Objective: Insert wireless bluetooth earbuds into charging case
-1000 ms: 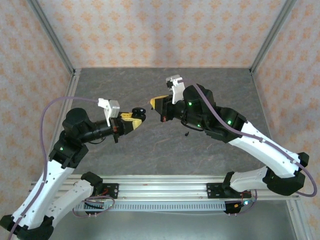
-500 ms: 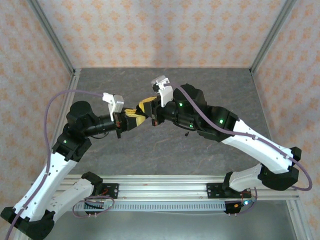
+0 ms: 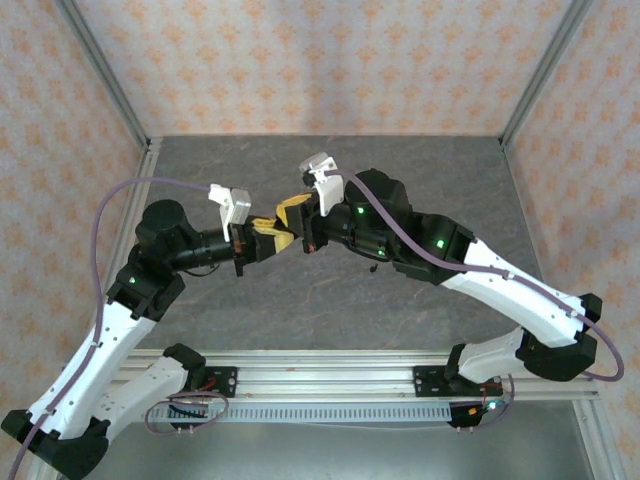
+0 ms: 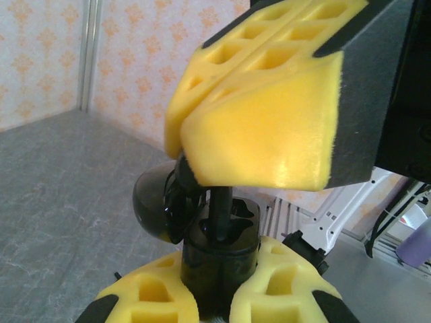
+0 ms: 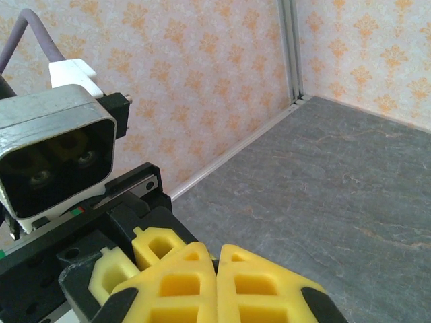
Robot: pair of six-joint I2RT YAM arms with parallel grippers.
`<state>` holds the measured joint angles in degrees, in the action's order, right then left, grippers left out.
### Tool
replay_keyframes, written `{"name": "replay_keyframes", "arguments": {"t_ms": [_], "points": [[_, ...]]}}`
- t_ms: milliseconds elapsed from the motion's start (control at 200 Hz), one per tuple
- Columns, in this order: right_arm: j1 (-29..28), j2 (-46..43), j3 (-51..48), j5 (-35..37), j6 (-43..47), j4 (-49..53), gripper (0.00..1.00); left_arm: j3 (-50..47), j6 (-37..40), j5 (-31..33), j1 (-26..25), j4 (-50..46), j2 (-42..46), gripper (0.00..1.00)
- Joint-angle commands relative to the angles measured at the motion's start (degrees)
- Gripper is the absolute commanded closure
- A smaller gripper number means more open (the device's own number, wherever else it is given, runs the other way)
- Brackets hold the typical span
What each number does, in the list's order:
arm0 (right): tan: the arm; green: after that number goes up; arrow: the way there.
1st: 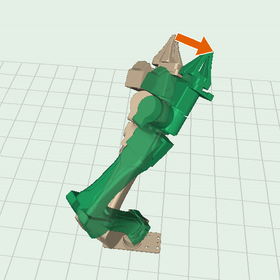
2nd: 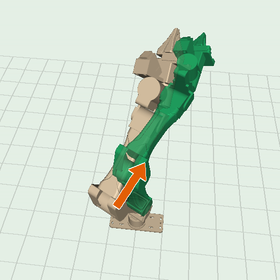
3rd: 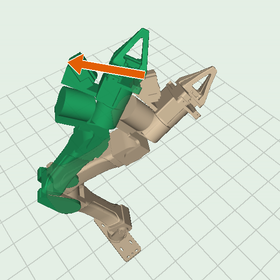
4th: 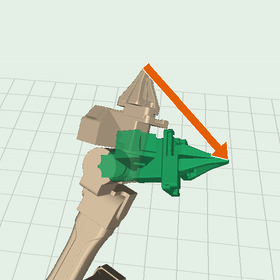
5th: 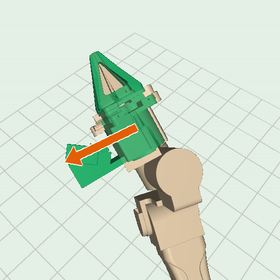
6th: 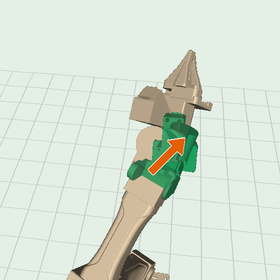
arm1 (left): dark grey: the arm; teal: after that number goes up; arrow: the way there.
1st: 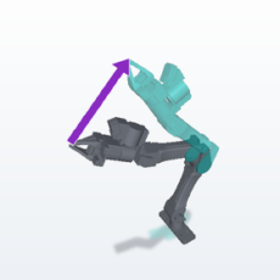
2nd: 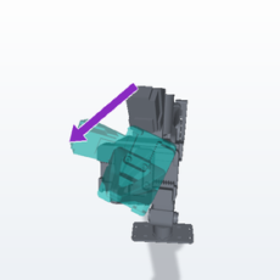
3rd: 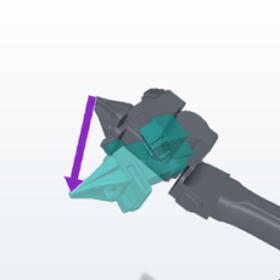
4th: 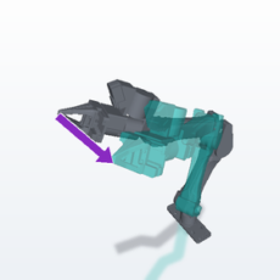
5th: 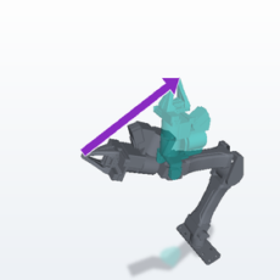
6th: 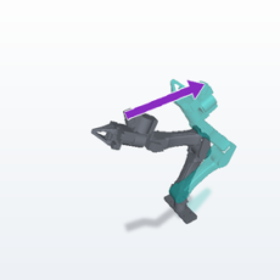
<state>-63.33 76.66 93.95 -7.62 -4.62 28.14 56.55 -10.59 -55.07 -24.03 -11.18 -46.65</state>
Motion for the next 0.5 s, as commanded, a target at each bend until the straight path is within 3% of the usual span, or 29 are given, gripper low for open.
{"name": "replay_keyframes", "arguments": {"t_ms": [0, 495], "points": [[-0.38, -1.52, -1.64, -1.4, 0.63, 0.31, 0.98, 2.0, -0.76, -0.26, -0.47, 3.17, 0.66, 1.0], [-0.31, -1.39, 1.41, -3.93, -1.04, 2.69, 0.98, 0.58, -1.06, 1.49, -0.72, 2.39, 3.68, 1.0]]}}
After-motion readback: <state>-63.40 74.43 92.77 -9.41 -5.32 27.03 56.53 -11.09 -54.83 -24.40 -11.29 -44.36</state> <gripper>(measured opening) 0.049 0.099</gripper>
